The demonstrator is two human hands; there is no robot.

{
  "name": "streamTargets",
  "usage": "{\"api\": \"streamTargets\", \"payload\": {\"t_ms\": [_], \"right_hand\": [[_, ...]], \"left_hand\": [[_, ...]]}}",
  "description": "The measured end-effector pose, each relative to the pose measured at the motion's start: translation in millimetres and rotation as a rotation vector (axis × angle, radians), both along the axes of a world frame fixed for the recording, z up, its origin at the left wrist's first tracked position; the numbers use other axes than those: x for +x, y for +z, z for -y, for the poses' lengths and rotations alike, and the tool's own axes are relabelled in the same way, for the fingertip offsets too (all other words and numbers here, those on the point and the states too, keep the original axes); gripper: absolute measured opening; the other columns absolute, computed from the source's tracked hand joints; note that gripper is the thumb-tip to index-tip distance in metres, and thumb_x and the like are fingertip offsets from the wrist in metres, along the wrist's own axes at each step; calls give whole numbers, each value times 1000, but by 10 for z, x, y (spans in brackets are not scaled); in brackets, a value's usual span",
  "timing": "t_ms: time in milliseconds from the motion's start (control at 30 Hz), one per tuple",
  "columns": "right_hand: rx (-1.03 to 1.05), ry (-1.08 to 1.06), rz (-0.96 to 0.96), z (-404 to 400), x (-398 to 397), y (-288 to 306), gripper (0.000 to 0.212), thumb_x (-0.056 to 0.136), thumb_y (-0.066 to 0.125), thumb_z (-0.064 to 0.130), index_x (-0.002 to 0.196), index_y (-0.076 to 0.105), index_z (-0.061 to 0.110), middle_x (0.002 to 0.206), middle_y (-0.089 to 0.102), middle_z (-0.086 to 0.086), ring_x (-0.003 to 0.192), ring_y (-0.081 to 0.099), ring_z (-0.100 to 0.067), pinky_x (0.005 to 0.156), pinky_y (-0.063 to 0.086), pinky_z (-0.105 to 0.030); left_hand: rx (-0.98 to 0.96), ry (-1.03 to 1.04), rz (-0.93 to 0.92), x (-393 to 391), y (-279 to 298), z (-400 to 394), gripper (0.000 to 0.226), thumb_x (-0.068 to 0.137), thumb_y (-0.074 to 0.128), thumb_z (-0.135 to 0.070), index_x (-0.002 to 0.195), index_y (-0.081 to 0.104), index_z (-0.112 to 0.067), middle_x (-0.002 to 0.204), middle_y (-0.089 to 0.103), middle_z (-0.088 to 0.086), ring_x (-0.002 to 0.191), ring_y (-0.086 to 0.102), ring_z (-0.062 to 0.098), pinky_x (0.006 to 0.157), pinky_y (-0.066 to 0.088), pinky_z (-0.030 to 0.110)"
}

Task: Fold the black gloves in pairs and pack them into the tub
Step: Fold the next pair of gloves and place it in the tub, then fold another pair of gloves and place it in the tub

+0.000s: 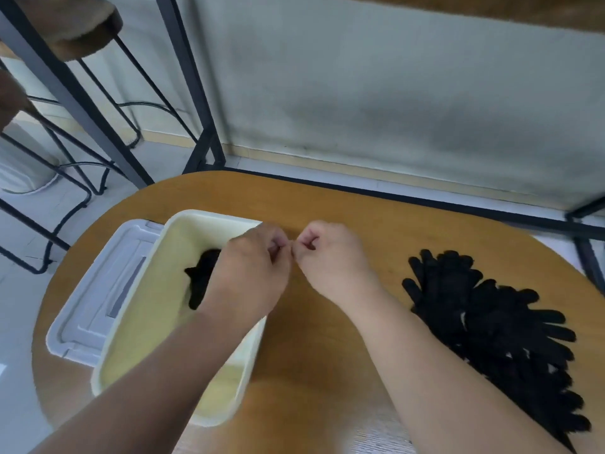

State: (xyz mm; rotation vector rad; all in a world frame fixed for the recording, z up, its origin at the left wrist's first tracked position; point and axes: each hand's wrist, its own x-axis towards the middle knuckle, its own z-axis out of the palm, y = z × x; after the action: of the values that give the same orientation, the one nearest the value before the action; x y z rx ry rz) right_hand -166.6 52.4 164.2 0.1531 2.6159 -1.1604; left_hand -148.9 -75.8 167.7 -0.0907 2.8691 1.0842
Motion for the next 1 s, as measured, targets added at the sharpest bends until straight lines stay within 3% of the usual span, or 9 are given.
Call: {"api": "streamTargets", "payload": {"t_ms": [133, 233, 367, 467, 667, 800, 867, 1000], "right_hand": [[-10, -146, 19, -771, 317, -131, 16, 93, 58, 30, 85, 65, 18, 79, 68, 0, 71, 65, -19, 59, 52, -32], [35, -192, 64, -1390, 570, -346, 19, 95, 57, 32, 84, 68, 20, 80, 70, 2, 73, 66, -18, 67, 54, -34], [124, -224, 143, -2118, 885, -707, 19, 95, 57, 29, 85, 70, 21, 73, 67, 8, 71, 64, -11, 61, 48, -22], [174, -189, 207, -2491, 1097, -957, 18, 95, 56, 28, 92, 73, 21, 72, 64, 12, 72, 62, -7, 62, 44, -20], [187, -130, 204, -2796, 1302, -1225, 13, 93, 59, 27, 89, 71, 27, 79, 65, 16, 78, 61, -4, 63, 43, -15], [201, 74, 264, -2817, 1414, -1277, 5, 83, 70, 29, 79, 71, 30, 81, 68, 13, 78, 63, -3, 66, 49, -17], [251, 167, 312, -2803, 1512, -1292, 5, 79, 73, 33, 76, 70, 31, 80, 68, 13, 76, 64, -3, 66, 51, -20], [393, 262, 396, -2785, 1747, -1342, 24, 66, 76, 51, 77, 67, 33, 87, 66, 11, 79, 63, -6, 72, 56, -28]], "left_hand": [[28, -130, -3, 132, -201, -733, 8, 90, 56, -19, 87, 61, -24, 63, 56, -9, 55, 51, 4, 48, 37, 12], [31, -264, 155, 294, -487, -1210, 13, 92, 52, -22, 84, 61, -25, 65, 60, -6, 51, 52, 9, 50, 43, 22], [-13, -390, 394, 545, -954, -1649, 16, 95, 49, -23, 89, 64, -25, 81, 66, -4, 59, 55, 12, 55, 46, 25], [-50, -414, 468, 661, -1251, -1851, 18, 96, 48, -20, 96, 66, -20, 87, 64, -2, 69, 55, 14, 57, 43, 23], [-125, -417, 438, 695, -1479, -2008, 18, 96, 48, -22, 96, 66, -21, 89, 65, -3, 74, 57, 15, 60, 42, 22], [-156, -476, 361, 789, -1619, -2064, 17, 95, 49, -23, 93, 66, -25, 89, 66, -6, 78, 60, 14, 68, 49, 26], [-131, -482, 322, 820, -1685, -2078, 17, 95, 50, -23, 93, 67, -25, 85, 65, -11, 75, 58, 9, 65, 47, 21], [-73, -488, 252, 832, -1776, -2109, 17, 94, 51, -24, 87, 66, -28, 75, 60, -15, 66, 54, 4, 57, 41, 16]]}}
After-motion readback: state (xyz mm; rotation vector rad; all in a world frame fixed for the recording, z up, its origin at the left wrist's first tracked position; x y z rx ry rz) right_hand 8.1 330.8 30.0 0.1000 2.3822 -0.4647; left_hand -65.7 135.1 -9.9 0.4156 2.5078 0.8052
